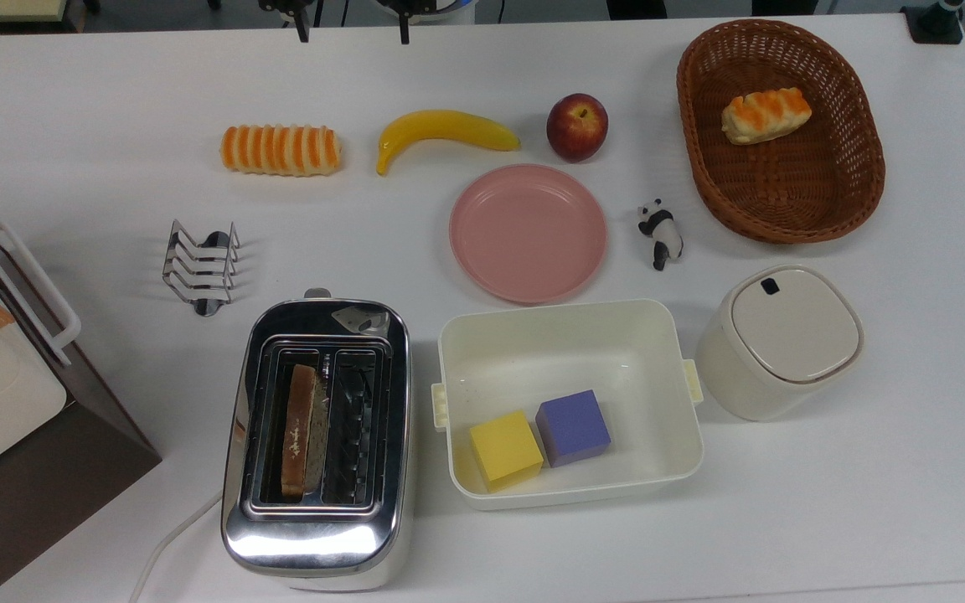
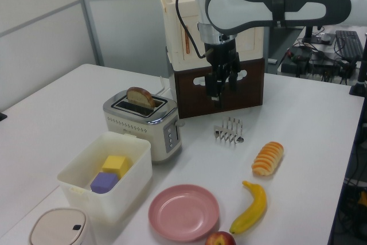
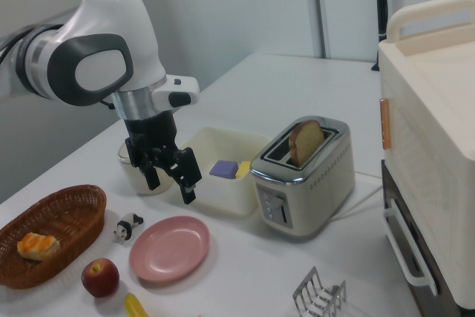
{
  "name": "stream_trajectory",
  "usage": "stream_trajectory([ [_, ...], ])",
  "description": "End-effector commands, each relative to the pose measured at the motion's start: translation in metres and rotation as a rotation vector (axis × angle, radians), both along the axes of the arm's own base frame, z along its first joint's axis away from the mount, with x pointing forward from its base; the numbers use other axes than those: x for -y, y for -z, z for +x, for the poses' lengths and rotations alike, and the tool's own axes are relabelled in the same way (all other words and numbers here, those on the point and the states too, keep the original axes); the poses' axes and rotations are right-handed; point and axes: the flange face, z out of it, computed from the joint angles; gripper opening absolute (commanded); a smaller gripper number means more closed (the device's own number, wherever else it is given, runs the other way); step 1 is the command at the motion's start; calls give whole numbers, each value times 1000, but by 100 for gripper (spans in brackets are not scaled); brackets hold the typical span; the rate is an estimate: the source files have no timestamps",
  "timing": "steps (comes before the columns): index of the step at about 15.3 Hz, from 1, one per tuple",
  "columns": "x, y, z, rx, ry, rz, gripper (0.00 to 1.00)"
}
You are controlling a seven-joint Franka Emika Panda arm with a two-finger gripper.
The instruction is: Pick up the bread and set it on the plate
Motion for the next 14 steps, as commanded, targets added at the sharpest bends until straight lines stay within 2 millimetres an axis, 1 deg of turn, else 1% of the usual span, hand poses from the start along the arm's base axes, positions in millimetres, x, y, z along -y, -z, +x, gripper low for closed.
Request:
stream_trajectory([
  [1,6,-12,4,59,37,13,100],
  [2,8,-12,7,77,31,11,100],
  [4,9,-2,22,114,13,9,100],
  [6,14,1,39,170,25,4,100],
  [7,18,6,47,185,34,5,100],
  [8,18,9,57,211,35,4,100],
  [10,18,18,79,260,41,11,100],
  [12,17,34,93,293,52,24,100],
  [14,18,44,109,359,98,23,100],
])
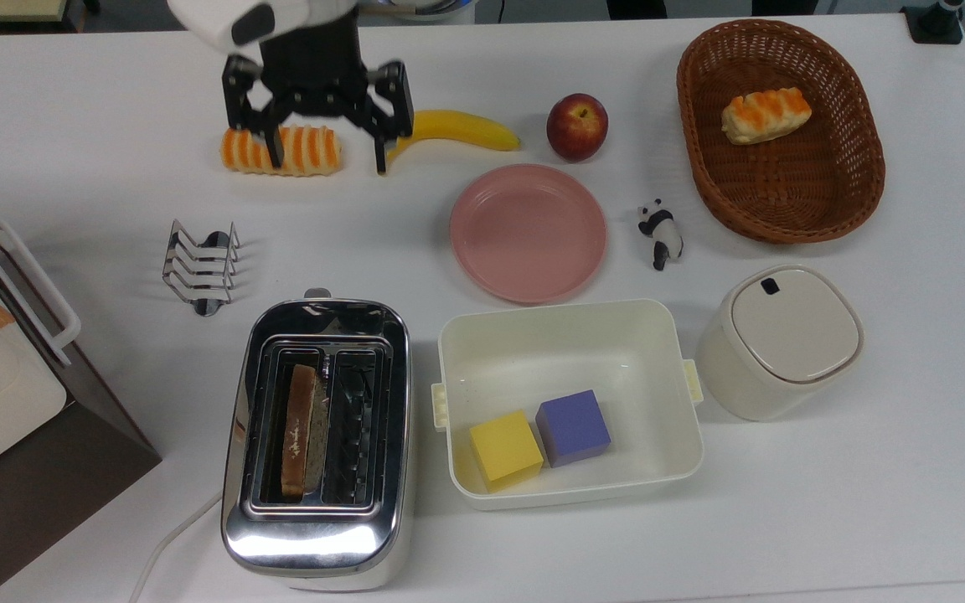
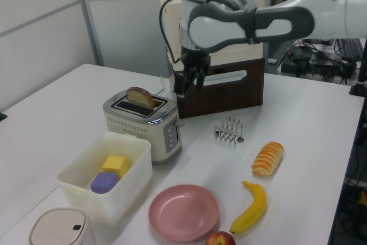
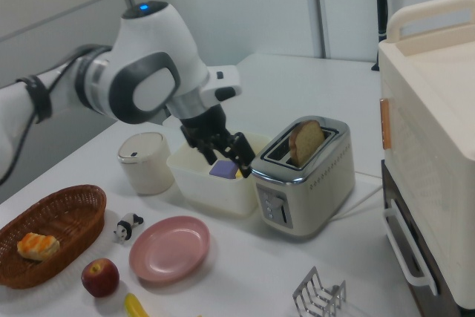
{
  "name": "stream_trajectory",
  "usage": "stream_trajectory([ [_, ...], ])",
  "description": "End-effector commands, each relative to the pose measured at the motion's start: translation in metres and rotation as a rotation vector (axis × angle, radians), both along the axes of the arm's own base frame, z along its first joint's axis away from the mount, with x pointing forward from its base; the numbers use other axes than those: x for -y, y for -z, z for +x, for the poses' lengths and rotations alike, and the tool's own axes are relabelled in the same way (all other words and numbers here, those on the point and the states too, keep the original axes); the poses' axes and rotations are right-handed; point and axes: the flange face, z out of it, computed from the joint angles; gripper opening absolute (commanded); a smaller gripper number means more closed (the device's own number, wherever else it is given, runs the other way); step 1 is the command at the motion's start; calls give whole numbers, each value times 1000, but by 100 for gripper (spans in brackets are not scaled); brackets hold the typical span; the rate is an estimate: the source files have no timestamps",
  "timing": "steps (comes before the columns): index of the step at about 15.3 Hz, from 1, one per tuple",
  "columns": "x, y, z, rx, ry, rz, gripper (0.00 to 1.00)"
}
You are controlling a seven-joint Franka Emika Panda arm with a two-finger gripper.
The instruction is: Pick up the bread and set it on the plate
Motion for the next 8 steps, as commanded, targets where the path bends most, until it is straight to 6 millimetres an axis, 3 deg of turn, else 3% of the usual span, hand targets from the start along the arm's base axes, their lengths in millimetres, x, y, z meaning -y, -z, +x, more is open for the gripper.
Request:
stream_trajectory([
  [1,2,15,29,105,82,25,100],
  [3,0,25,37,128,94,26,100],
  [8,5,28,54,175,124,29,100],
])
